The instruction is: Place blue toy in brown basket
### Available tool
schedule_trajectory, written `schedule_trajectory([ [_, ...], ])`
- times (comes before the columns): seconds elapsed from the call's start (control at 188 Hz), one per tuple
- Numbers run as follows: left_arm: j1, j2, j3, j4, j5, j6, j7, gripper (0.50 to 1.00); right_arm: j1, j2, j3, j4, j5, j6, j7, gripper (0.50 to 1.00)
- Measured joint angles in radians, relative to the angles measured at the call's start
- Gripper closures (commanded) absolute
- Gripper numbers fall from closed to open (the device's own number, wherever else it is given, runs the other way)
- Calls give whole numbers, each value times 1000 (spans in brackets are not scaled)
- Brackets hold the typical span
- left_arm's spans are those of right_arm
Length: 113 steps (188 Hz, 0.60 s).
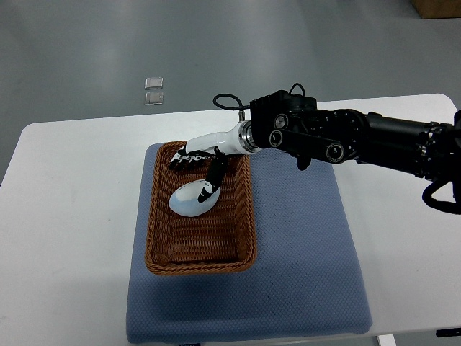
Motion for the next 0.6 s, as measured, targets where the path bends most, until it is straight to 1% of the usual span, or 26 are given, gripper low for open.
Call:
schedule_trajectory([
  [0.17, 0, 0, 0, 0, 0, 0, 0, 500, 4, -3, 139, 0, 0, 9, 8, 593],
  [0.281, 0, 0, 0, 1, 0, 0, 0, 500, -34, -65, 274, 1, 2, 9, 25, 593],
  [0.393, 0, 0, 0, 0, 0, 0, 0, 500, -127, -156, 439, 0, 45, 7, 38, 593],
  [0.473, 0, 0, -1, 0, 0, 0, 0, 500, -211, -212, 581, 0, 122, 6, 48, 593],
  [0.6, 0, 0, -3, 0, 0, 0, 0, 500, -354, -249, 802, -2, 280, 7, 62, 593],
])
